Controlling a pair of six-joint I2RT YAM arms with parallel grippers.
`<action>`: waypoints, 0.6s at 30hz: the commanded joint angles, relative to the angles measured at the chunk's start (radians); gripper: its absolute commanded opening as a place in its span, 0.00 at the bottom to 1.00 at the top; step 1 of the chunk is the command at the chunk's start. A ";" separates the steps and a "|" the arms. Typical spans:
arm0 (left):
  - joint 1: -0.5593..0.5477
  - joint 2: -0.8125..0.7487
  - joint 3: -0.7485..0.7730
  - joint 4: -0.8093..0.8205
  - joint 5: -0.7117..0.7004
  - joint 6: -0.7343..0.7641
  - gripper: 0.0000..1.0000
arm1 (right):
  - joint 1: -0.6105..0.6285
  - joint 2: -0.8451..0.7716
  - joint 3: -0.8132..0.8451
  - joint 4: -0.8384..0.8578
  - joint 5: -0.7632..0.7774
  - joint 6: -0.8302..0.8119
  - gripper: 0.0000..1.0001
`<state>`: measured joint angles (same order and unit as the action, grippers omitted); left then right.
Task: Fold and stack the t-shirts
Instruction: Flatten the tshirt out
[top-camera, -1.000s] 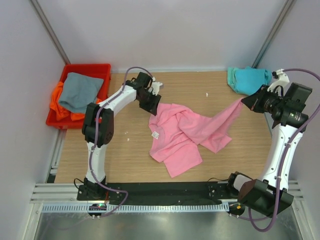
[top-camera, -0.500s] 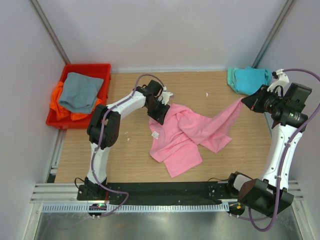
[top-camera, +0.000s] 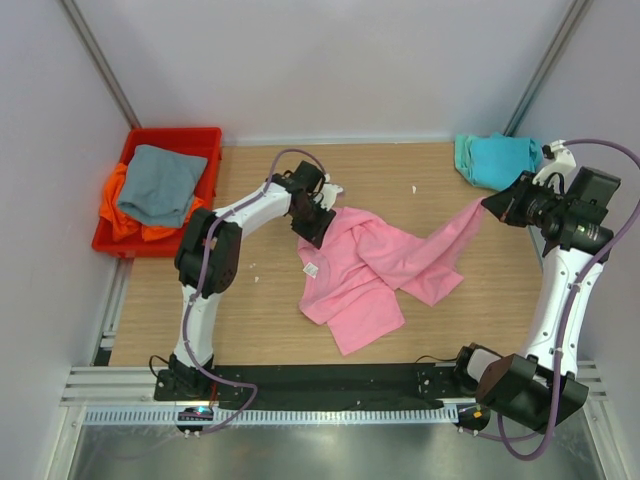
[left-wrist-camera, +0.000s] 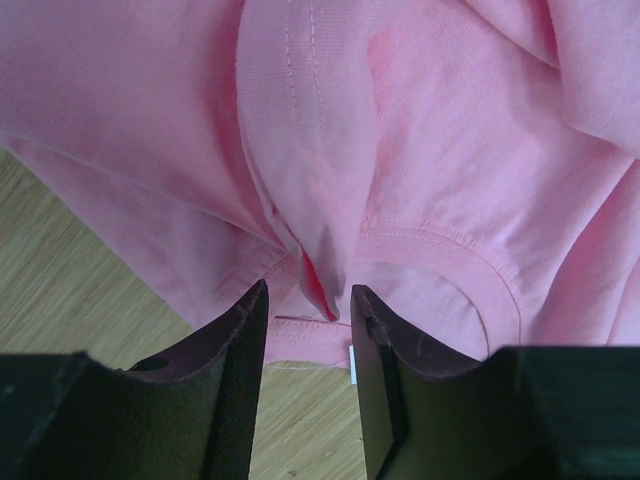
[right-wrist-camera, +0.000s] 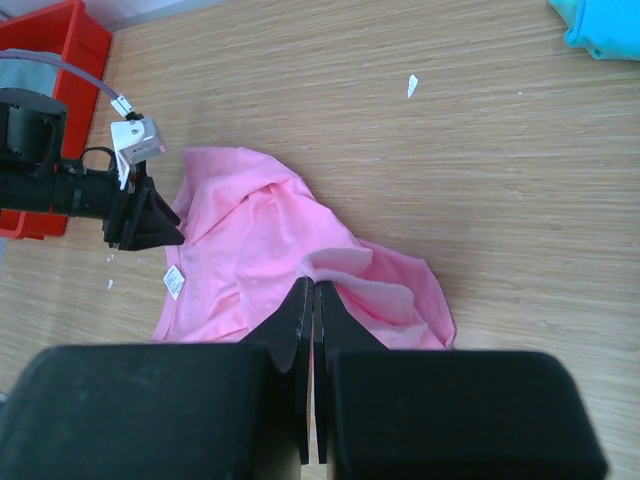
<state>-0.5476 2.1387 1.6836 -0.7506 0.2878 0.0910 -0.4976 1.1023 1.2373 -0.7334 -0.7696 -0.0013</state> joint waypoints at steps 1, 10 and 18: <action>0.002 0.004 -0.001 0.028 -0.012 0.016 0.40 | -0.002 -0.005 0.004 0.042 -0.008 0.000 0.01; 0.002 0.010 -0.007 0.020 0.008 0.013 0.33 | -0.002 -0.007 -0.001 0.043 -0.007 -0.003 0.01; 0.003 -0.003 -0.005 0.016 0.028 0.013 0.08 | -0.002 -0.005 -0.010 0.049 0.000 -0.006 0.01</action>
<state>-0.5476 2.1475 1.6783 -0.7502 0.2920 0.0902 -0.4976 1.1023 1.2232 -0.7265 -0.7692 -0.0013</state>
